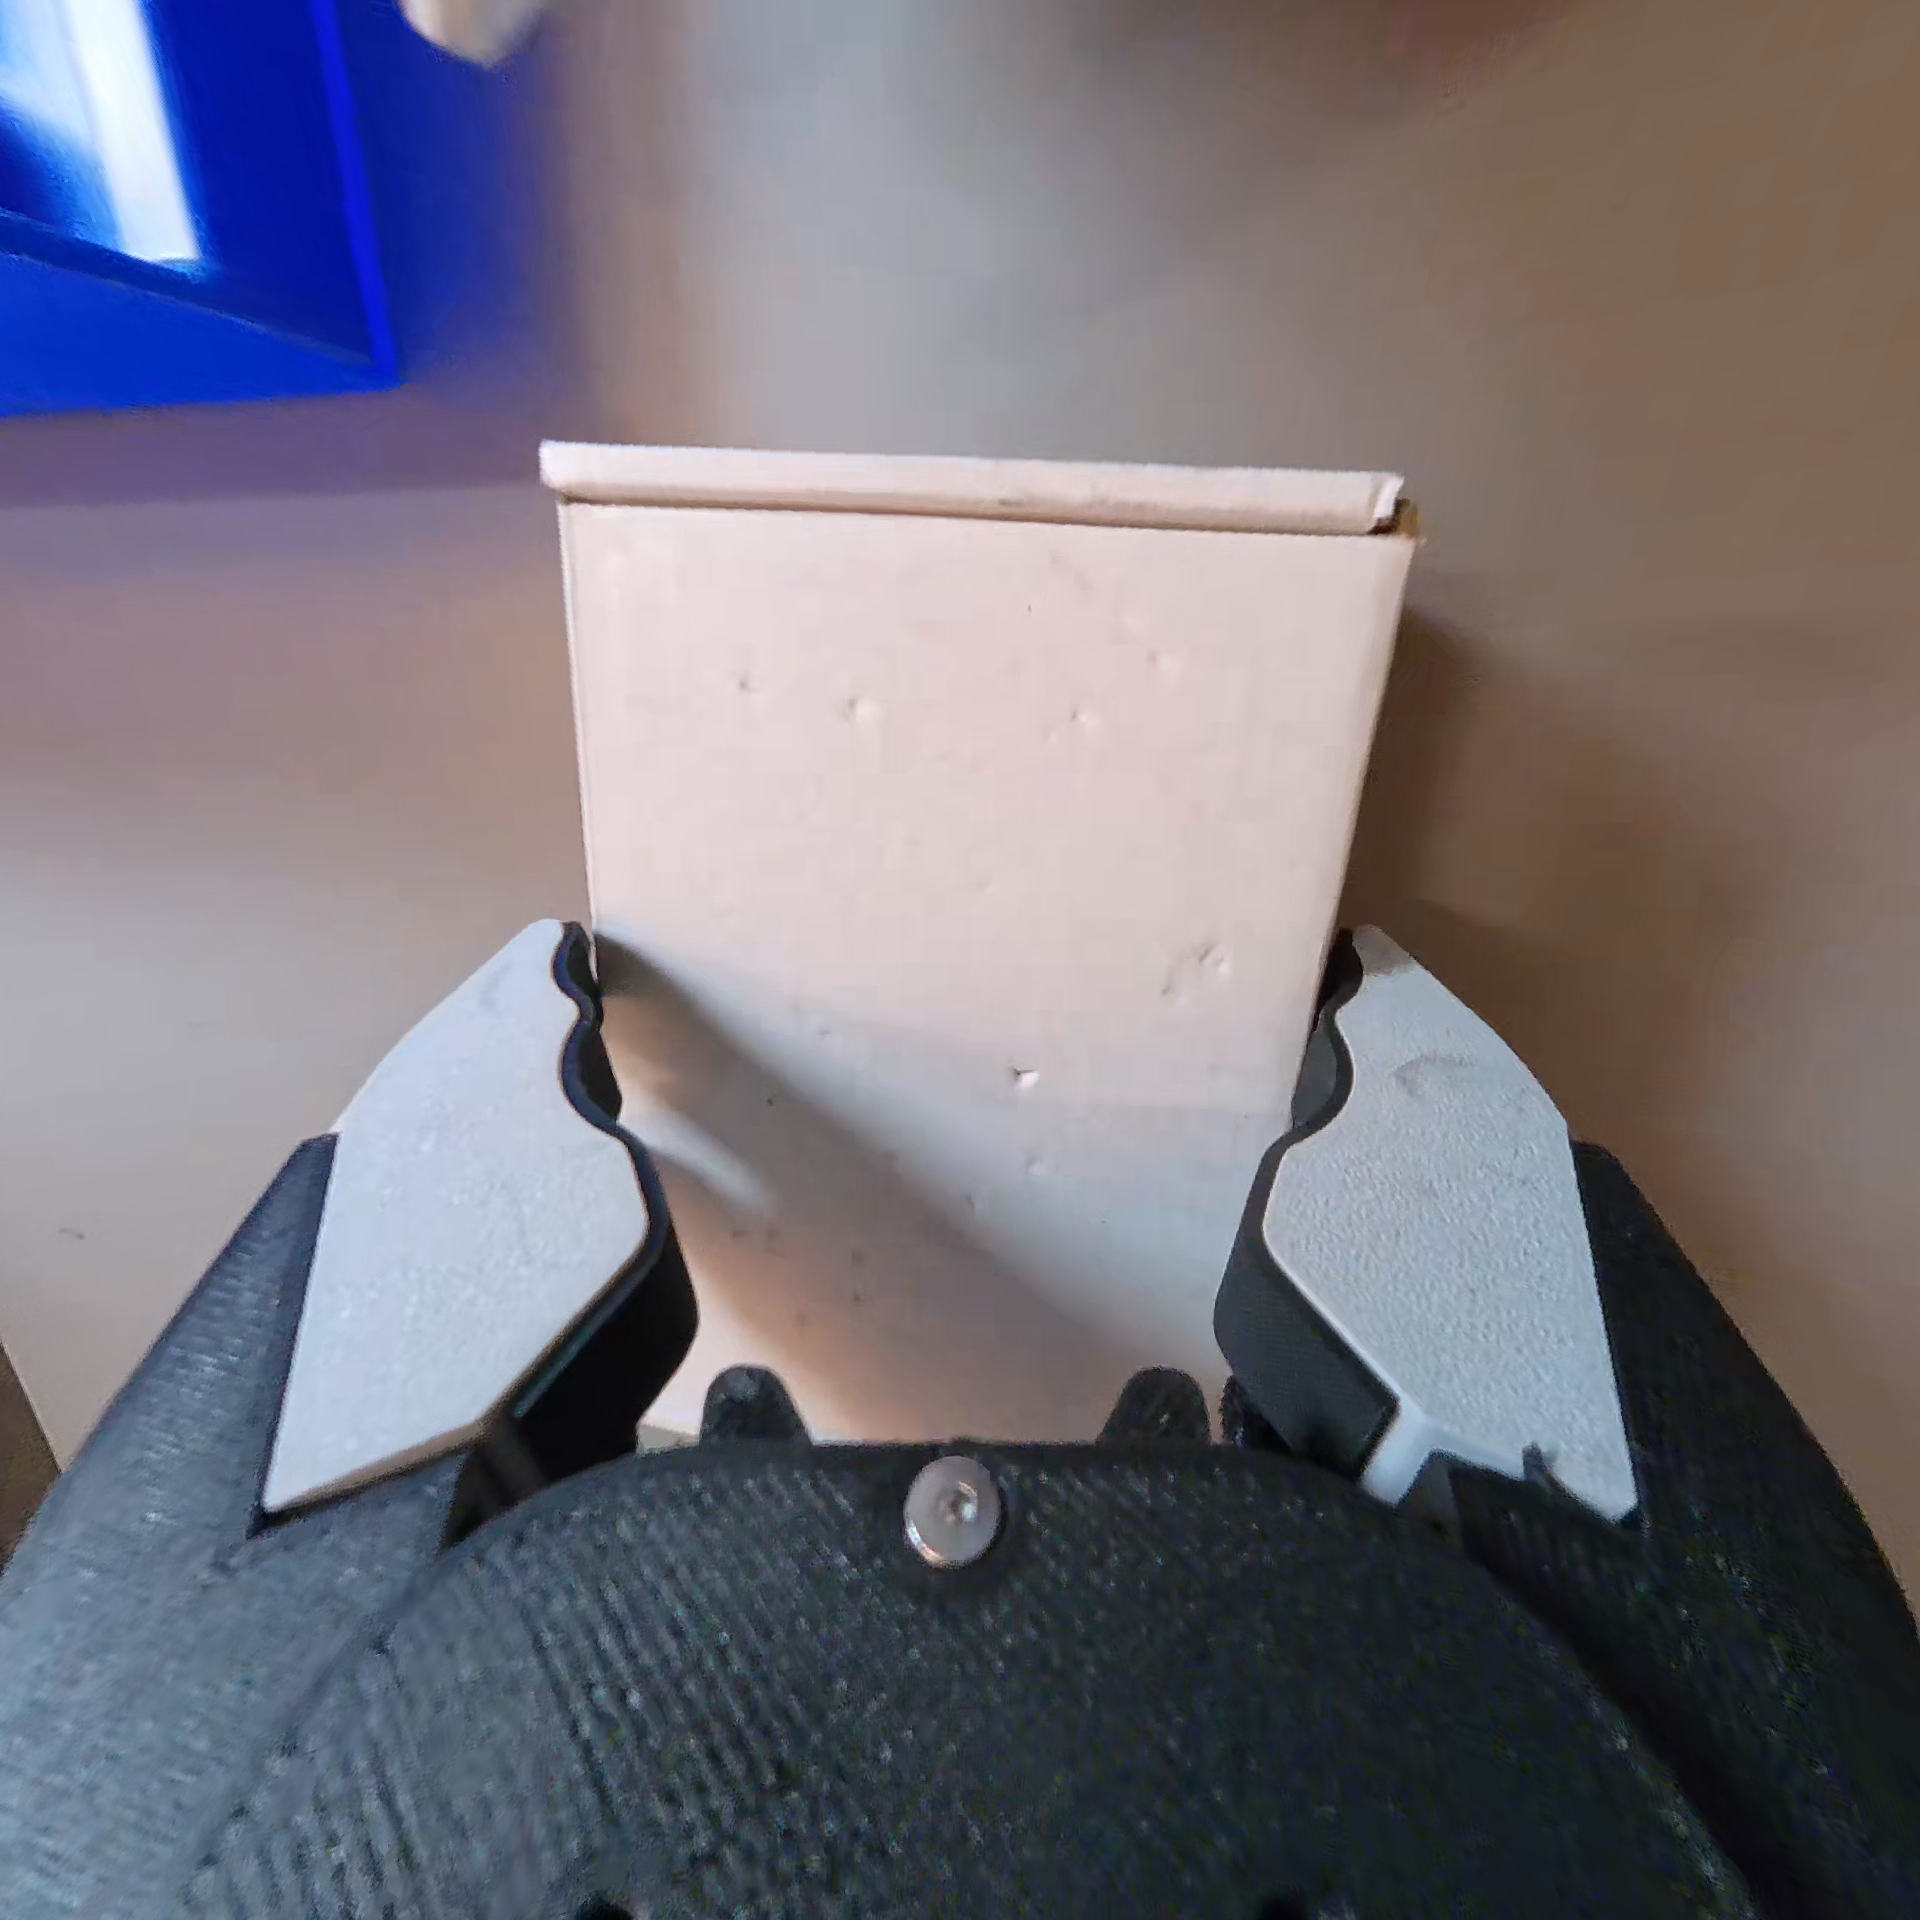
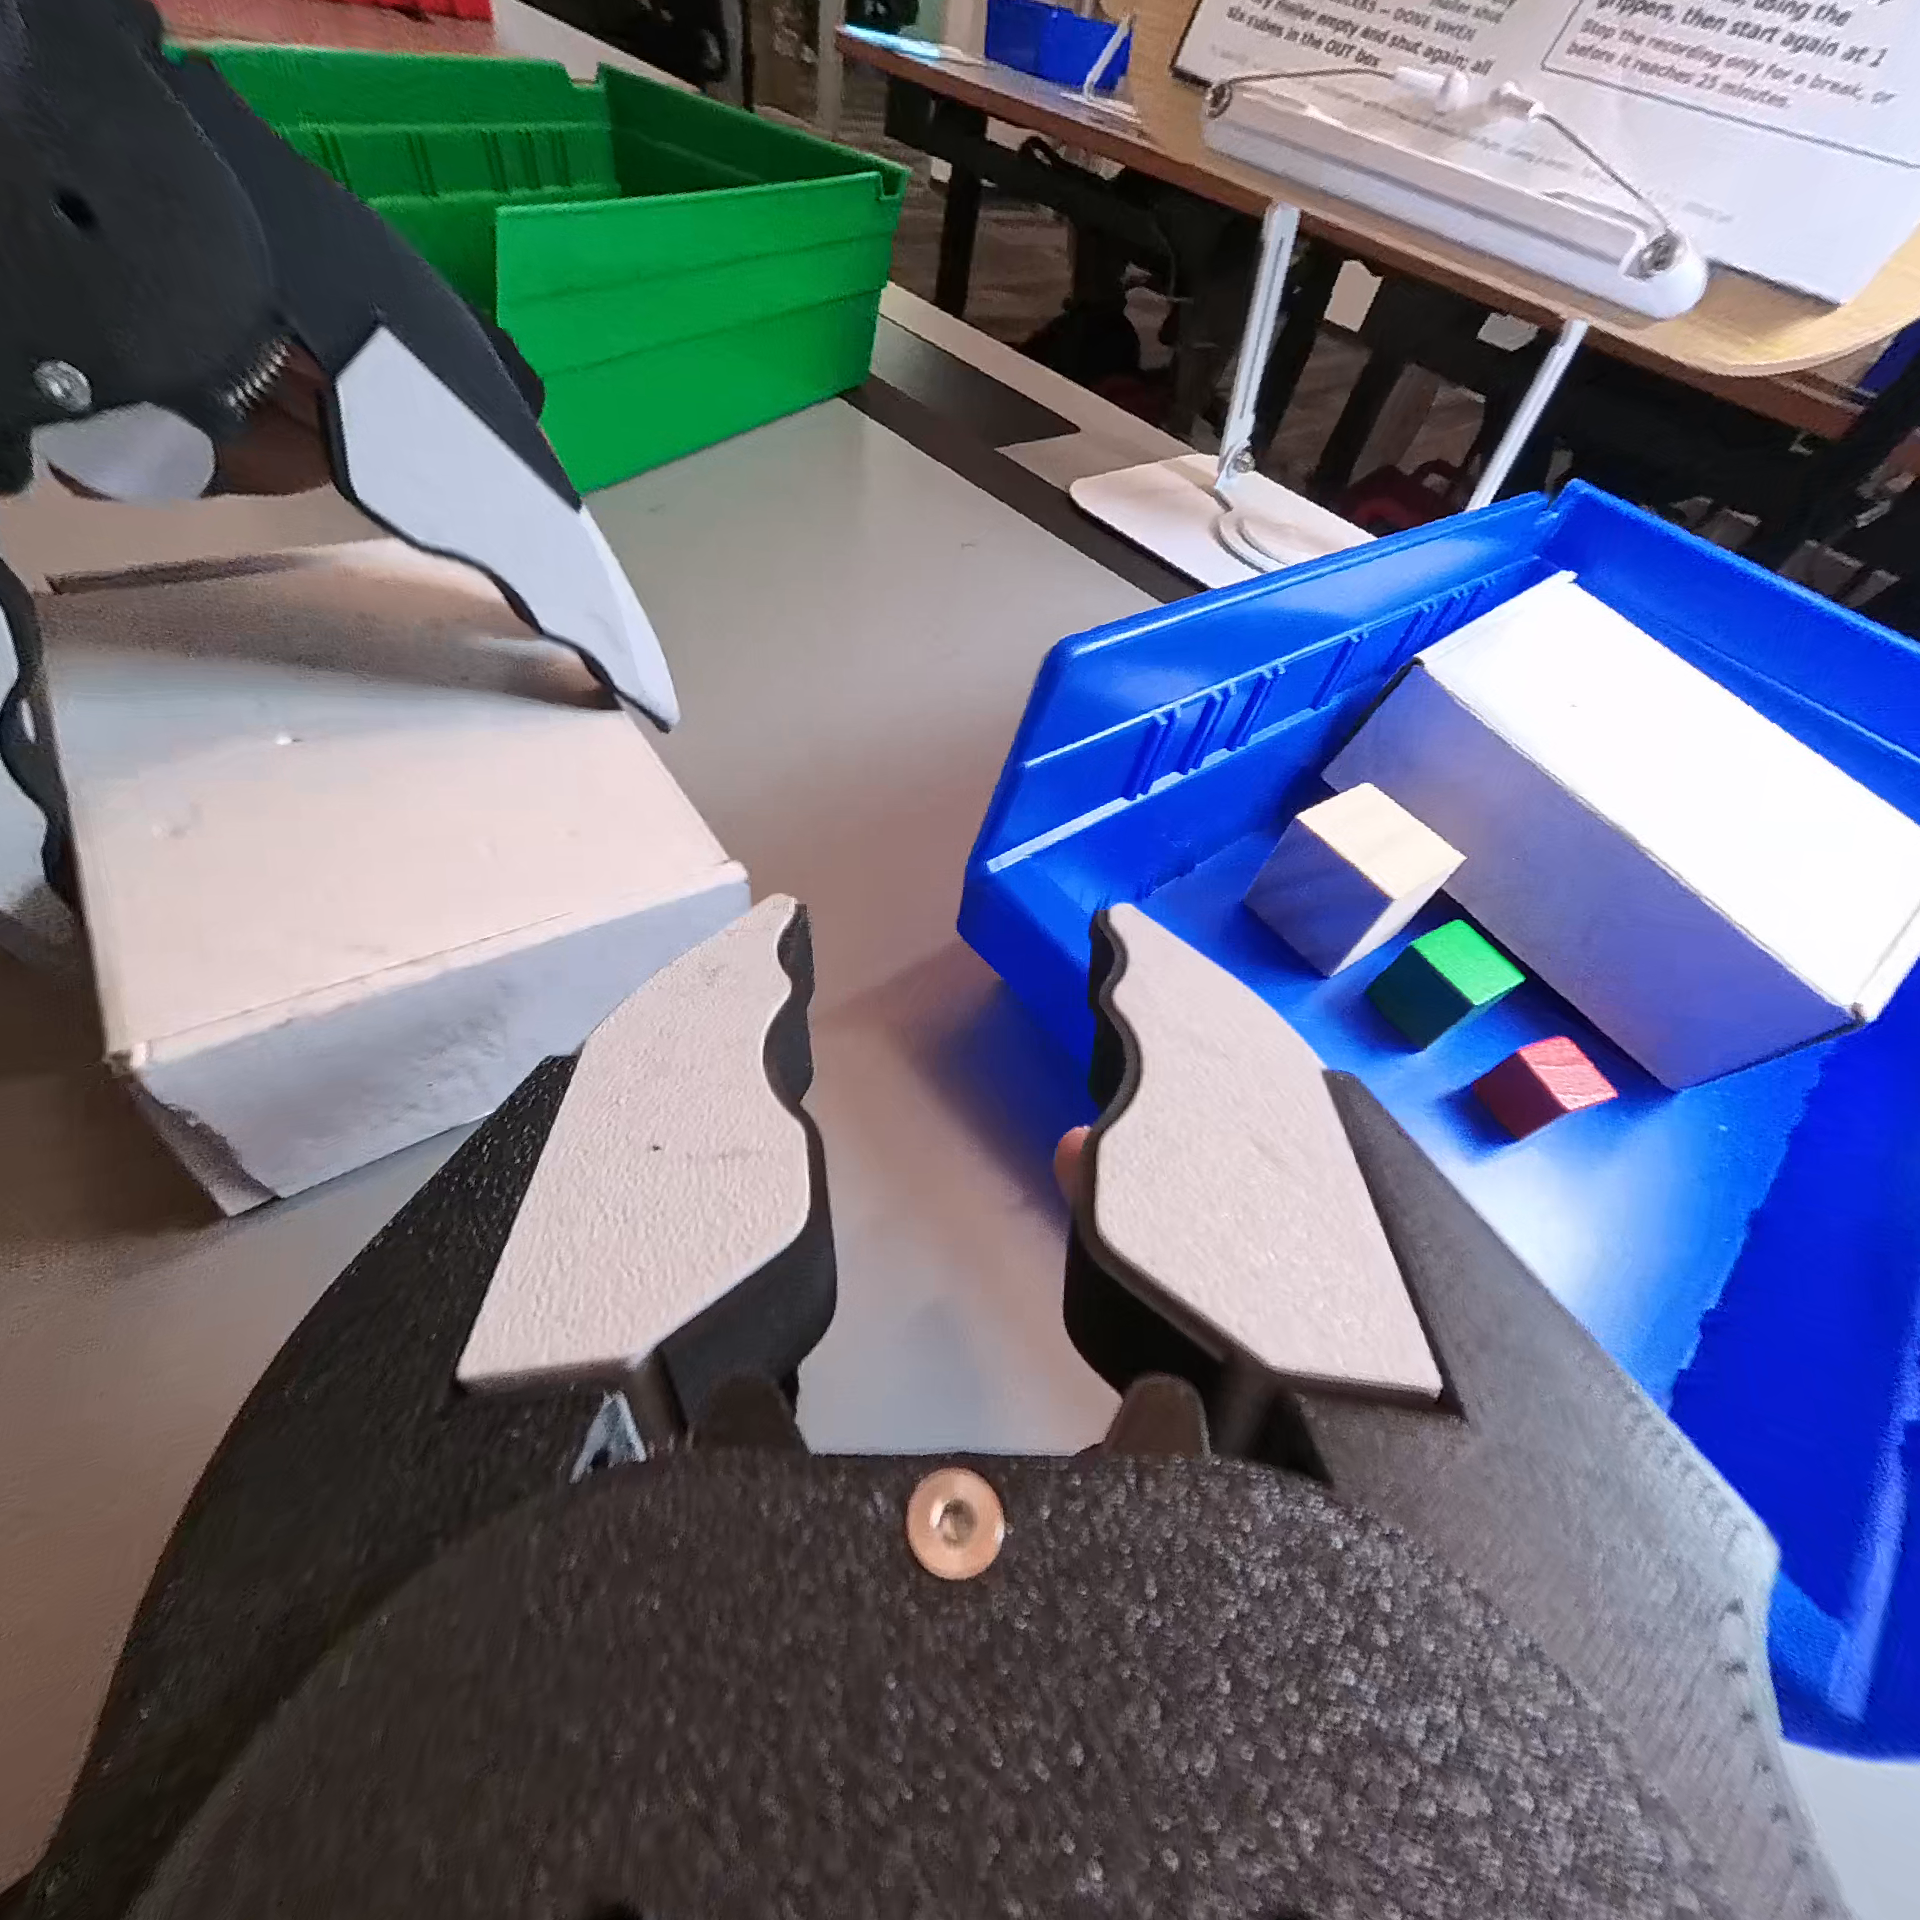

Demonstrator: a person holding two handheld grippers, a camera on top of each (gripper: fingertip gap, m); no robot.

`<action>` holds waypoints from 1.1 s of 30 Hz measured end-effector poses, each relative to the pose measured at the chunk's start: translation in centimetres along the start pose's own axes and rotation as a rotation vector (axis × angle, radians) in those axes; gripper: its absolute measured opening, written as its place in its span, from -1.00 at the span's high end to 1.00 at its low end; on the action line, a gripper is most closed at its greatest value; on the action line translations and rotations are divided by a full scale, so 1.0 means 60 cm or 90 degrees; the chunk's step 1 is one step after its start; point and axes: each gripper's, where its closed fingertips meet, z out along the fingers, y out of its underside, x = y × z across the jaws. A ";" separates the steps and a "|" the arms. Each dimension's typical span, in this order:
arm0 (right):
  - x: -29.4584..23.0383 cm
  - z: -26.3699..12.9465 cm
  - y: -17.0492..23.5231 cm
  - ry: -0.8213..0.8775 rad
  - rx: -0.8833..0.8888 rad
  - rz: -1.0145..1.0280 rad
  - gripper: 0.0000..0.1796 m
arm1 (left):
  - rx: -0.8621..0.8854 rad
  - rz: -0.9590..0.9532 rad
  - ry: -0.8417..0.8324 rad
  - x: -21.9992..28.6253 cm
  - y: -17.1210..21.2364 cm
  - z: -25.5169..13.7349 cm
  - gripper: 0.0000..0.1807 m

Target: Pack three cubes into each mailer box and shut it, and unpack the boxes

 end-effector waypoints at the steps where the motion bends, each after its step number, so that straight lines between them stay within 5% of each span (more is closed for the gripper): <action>1: -0.004 0.002 0.002 -0.004 -0.004 -0.005 0.44 | 0.010 -0.002 -0.011 -0.003 -0.002 -0.002 -0.39; 8: -0.043 0.009 0.006 -0.062 -0.012 -0.030 0.43 | 0.216 -0.074 -0.040 -0.023 -0.011 -0.064 -0.27; 12: -0.059 0.005 0.002 -0.088 -0.004 -0.047 0.48 | 0.500 -0.211 -0.074 -0.062 0.017 -0.152 0.24; 16: -0.057 0.005 -0.002 -0.069 0.002 -0.063 0.52 | 0.682 -0.340 -0.122 -0.097 0.097 -0.210 0.54; 23: -0.099 -0.013 -0.010 -0.119 -0.031 -0.081 0.47 | 0.654 -0.339 -0.132 -0.102 0.147 -0.195 0.88; 26: -0.136 -0.024 0.004 -0.163 -0.077 -0.077 0.35 | 0.608 -0.329 -0.119 -0.103 0.148 -0.157 0.79; 33: -0.198 -0.043 0.024 -0.207 -0.163 -0.093 0.07 | 0.557 -0.354 0.040 -0.064 0.127 -0.103 0.01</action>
